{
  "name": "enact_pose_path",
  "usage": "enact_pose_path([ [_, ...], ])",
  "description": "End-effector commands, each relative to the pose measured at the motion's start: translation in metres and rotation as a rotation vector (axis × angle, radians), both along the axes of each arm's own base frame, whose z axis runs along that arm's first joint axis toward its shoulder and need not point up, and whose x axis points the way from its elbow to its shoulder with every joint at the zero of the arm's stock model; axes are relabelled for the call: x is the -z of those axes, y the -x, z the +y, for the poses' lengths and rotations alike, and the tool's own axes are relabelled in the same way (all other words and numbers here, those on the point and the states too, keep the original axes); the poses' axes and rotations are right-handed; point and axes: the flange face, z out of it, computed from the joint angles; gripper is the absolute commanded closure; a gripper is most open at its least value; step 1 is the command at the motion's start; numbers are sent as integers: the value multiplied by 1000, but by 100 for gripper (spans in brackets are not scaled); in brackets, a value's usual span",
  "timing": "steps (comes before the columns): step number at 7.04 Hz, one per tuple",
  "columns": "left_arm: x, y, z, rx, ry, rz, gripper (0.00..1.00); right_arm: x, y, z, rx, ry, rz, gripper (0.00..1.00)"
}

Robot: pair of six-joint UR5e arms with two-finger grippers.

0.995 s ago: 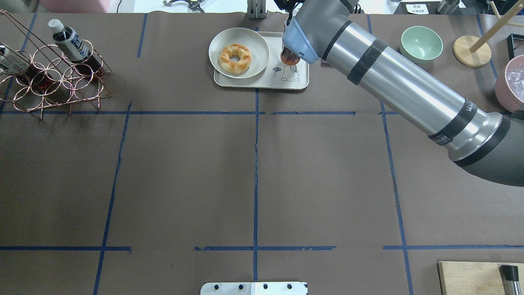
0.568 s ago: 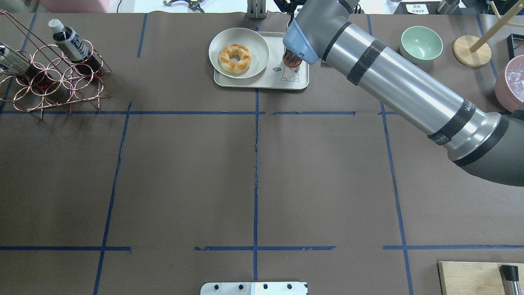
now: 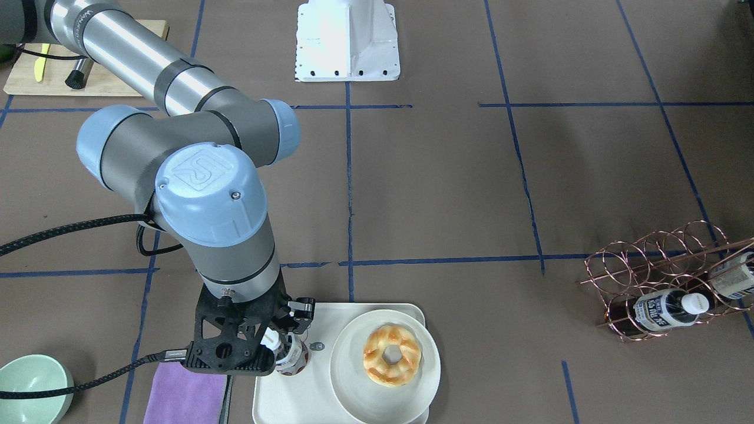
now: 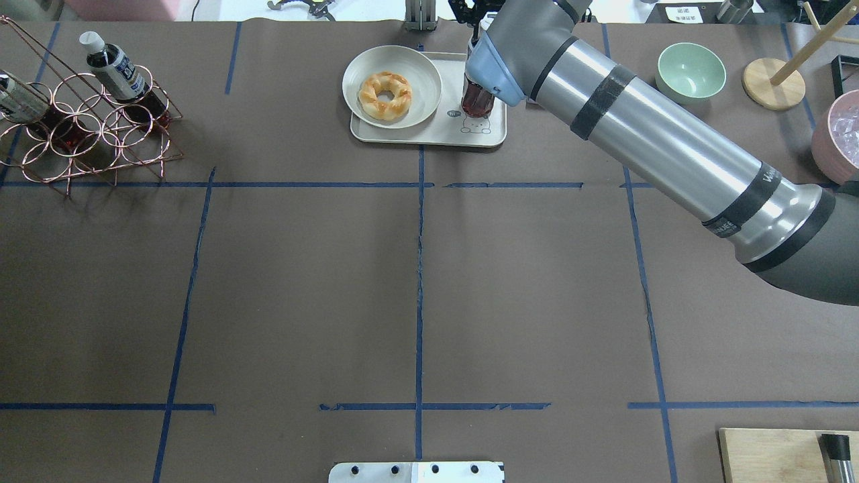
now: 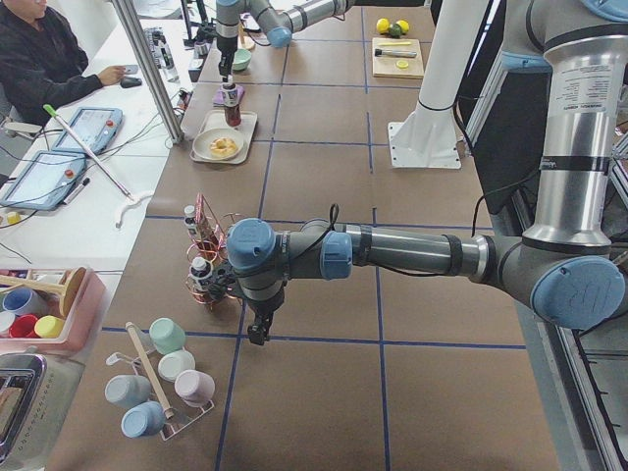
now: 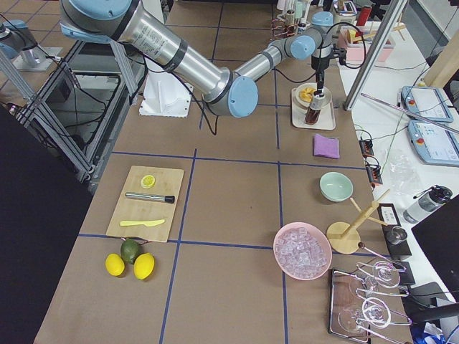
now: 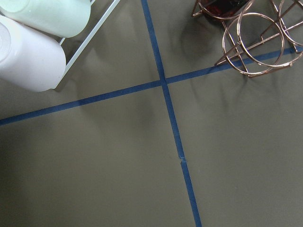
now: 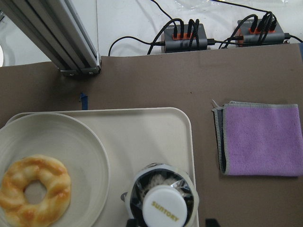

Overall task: Place tea on tray
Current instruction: 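Lower the bottle onto the tray beside the plate and open the right gripper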

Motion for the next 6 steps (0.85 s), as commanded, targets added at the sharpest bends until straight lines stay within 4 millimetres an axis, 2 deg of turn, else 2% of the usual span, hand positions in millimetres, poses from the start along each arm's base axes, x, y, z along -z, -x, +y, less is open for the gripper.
enact_pose_path([
  [1,-2,0,0,1,5,0,0,2,-7,-3,32,-26,0,0],
  [2,-2,0,-1,2,6,0,0,11,-30,-8,54,-10,-53,0],
  [3,-2,0,-1,1,5,0,0,28,-60,-3,78,-2,-136,0],
  [4,-1,0,-1,0,3,0,0,26,-89,24,79,12,-144,0],
  [5,-3,0,0,-3,2,0,0,1,-123,65,90,-10,-137,0],
  [6,-10,1,3,3,23,1,0,-38,-162,104,126,-42,-105,0],
])
